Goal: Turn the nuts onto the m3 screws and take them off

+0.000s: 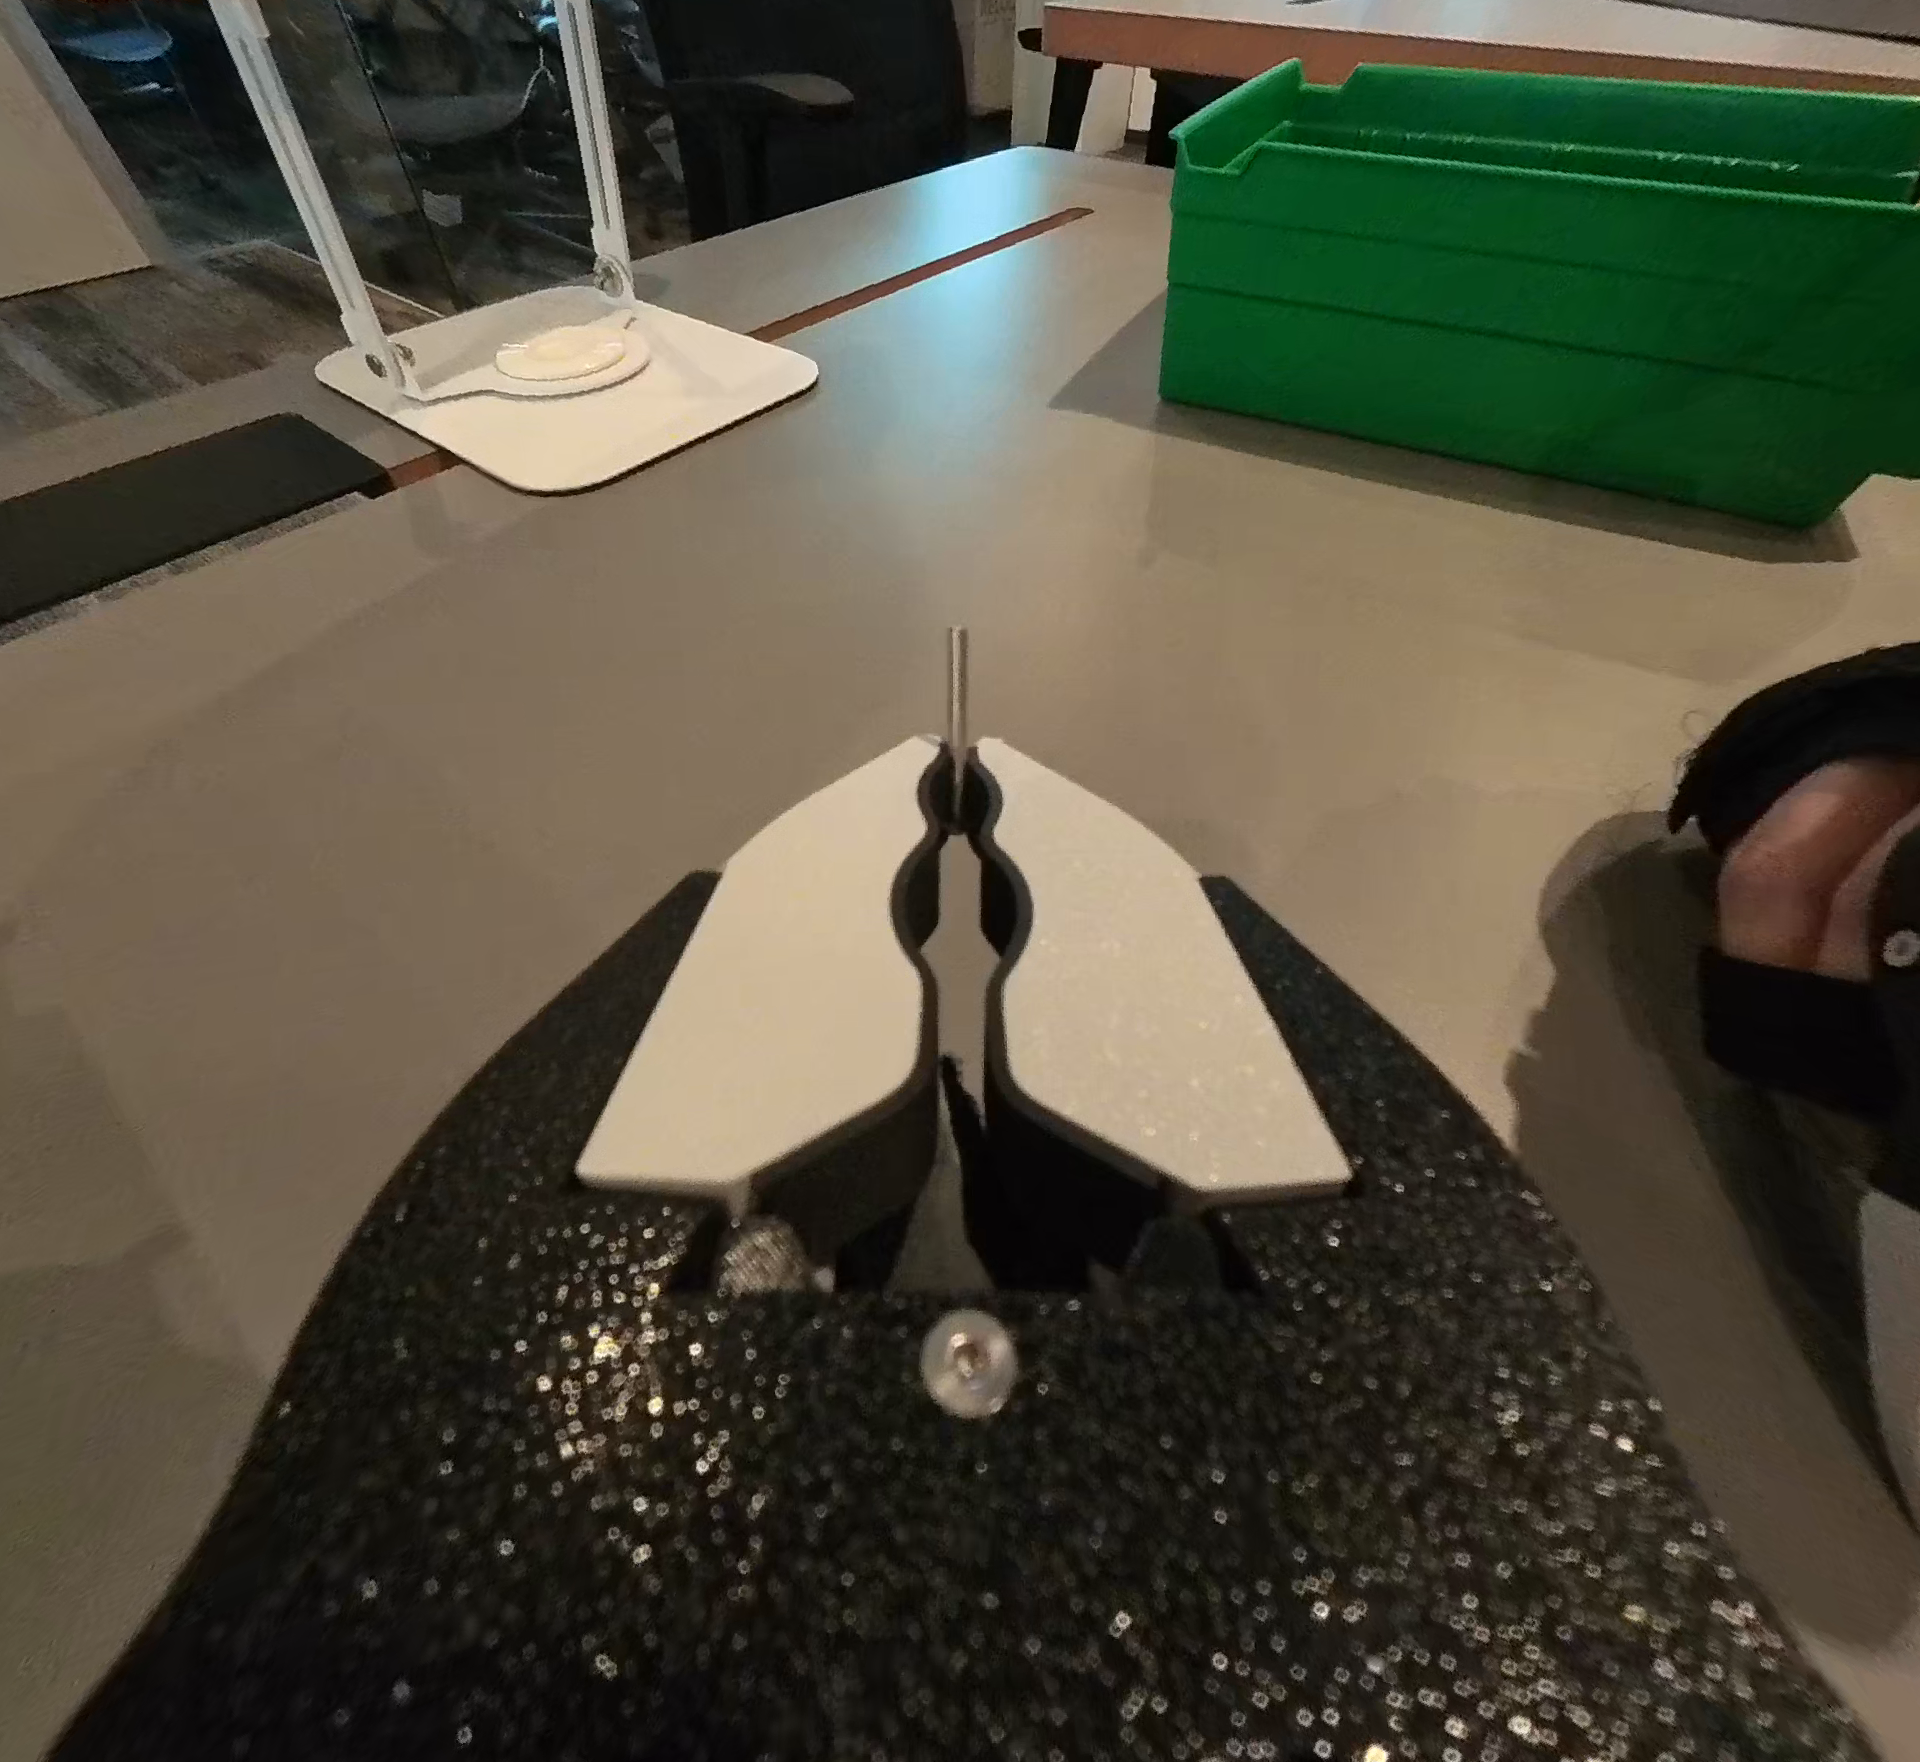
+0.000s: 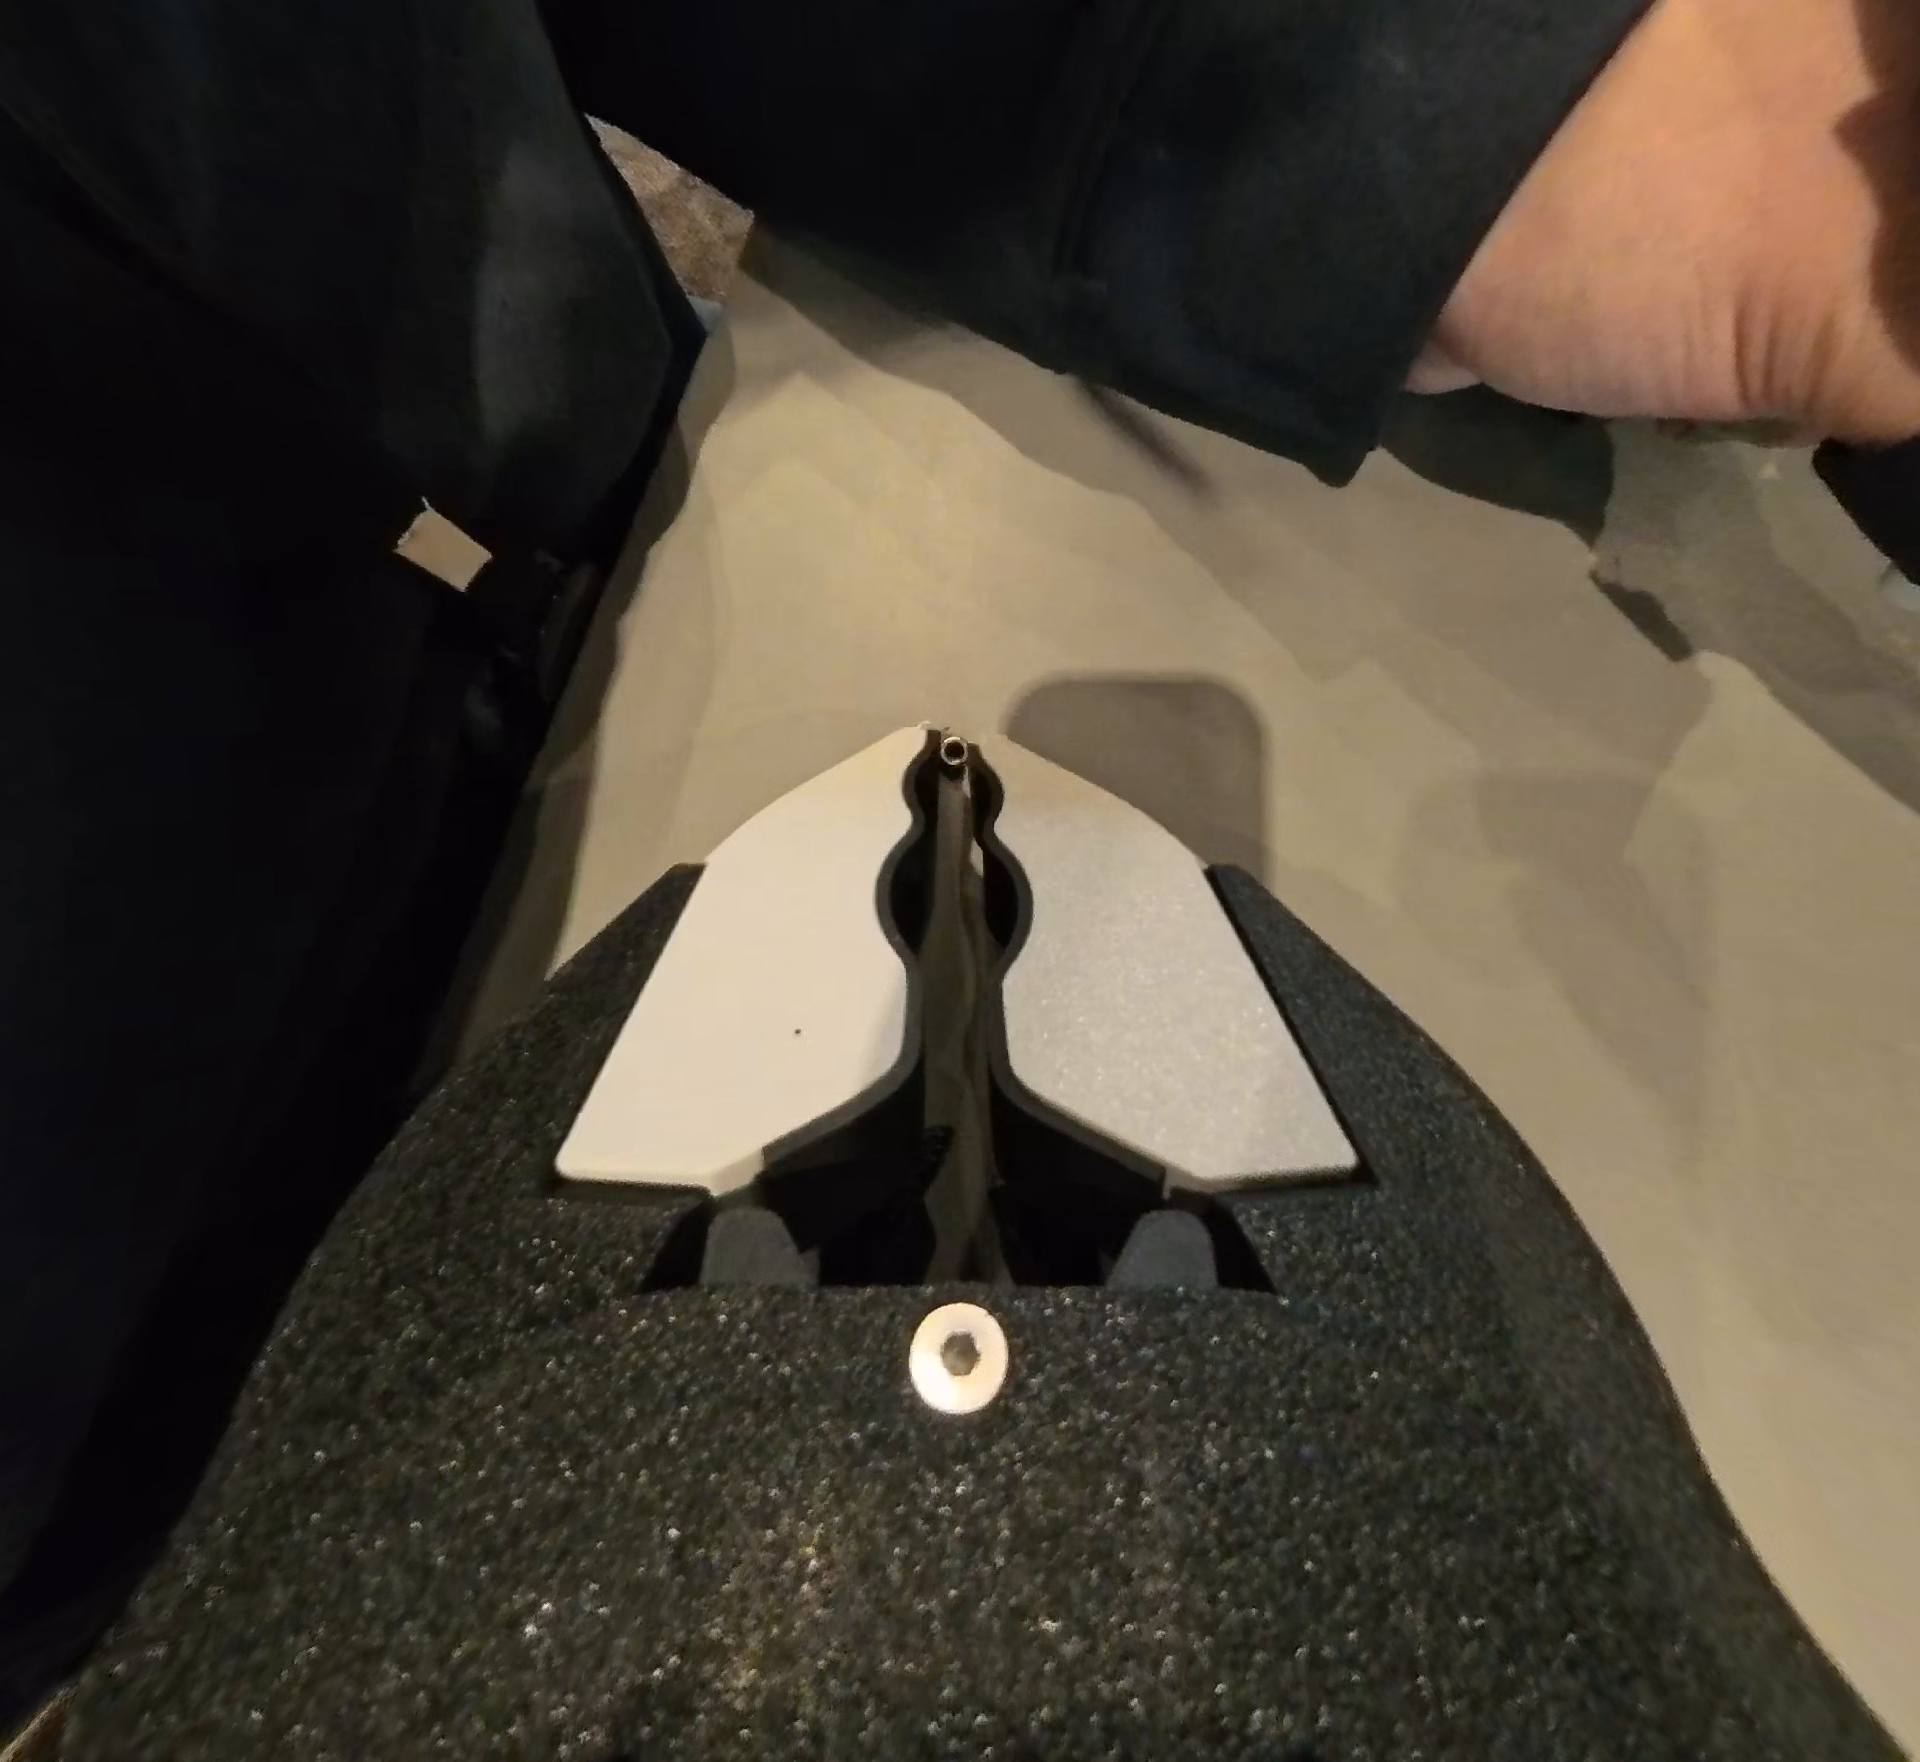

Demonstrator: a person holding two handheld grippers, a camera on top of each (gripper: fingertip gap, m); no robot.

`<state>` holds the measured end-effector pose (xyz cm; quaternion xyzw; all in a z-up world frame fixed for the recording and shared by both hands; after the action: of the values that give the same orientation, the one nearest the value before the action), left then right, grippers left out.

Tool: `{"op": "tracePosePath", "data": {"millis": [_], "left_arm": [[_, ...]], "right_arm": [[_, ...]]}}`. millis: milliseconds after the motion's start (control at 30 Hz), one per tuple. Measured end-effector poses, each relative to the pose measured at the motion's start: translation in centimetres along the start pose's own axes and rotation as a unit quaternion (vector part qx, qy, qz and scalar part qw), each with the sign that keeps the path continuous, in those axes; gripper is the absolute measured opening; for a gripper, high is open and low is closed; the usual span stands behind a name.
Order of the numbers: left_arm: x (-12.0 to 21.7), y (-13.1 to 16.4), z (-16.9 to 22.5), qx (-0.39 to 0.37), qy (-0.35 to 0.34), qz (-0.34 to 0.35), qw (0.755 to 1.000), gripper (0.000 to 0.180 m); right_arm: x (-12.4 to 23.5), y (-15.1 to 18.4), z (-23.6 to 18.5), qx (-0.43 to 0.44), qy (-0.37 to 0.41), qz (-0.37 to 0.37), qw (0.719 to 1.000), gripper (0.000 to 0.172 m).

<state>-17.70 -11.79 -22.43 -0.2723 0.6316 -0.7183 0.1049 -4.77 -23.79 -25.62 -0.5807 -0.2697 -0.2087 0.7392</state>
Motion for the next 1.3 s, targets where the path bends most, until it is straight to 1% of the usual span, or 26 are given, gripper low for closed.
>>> {"op": "tracePosePath", "data": {"millis": [33, 233, 333, 500, 567, 667, 767, 900, 1067, 1300], "left_arm": [[0.0, 0.0, 0.0, 0.000, 0.002, 0.001, 1.000, 0.001], [0.1, -0.1, 0.0, 0.004, 0.006, 0.007, 1.000, 0.001], [0.2, -0.1, -0.1, 0.013, 0.011, 0.017, 1.000, 0.001], [0.5, -0.2, -0.4, 0.029, 0.025, 0.035, 0.999, 0.001], [0.6, -0.3, -0.3, 0.030, 0.039, 0.047, 0.998, 0.001], [0.6, -0.7, 0.5, 0.010, 0.099, 0.084, 0.991, 0.001], [0.3, -1.0, 1.6, -0.018, 0.177, 0.105, 0.978, 0.001], [-0.1, -1.0, 2.2, -0.038, 0.215, 0.093, 0.971, 0.001], [-0.3, -1.0, 2.7, -0.051, 0.244, 0.090, 0.964, 0.001], [-0.4, -1.0, 3.1, -0.065, 0.257, 0.082, 0.961, 0.001]], "right_arm": [[0.1, 0.0, 0.1, -0.001, 0.002, 0.005, 1.000, 0.005], [1.9, -0.3, 2.6, -0.028, 0.033, 0.050, 0.998, 0.005], [3.6, -0.9, 5.0, -0.034, 0.062, 0.070, 0.995, 0.005], [6.6, -2.8, 9.4, -0.047, 0.120, 0.129, 0.983, 0.005], [7.3, -3.3, 10.8, -0.055, 0.139, 0.146, 0.978, 0.005], [7.5, -3.8, 12.2, -0.074, 0.164, 0.162, 0.970, 0.005], [7.2, -3.6, 12.7, -0.081, 0.170, 0.164, 0.968, 0.005], [7.6, -3.4, 12.7, -0.091, 0.161, 0.191, 0.964, 0.005], [8.1, -3.2, 12.7, -0.083, 0.154, 0.178, 0.968, 0.005], [7.8, -3.0, 12.5, -0.088, 0.124, 0.167, 0.974, 0.005]]}}
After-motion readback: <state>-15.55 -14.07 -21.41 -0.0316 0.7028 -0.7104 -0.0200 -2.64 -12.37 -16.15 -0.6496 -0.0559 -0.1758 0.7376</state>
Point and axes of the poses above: each gripper's, where its closed fingertips meet, x back along the fingers, y out of its underside, z = x × y across the jaws, the point moved 8 cm from there along x, back along the fingers, and after that the axes turned 12 degrees about y, right-handed, at the moved point
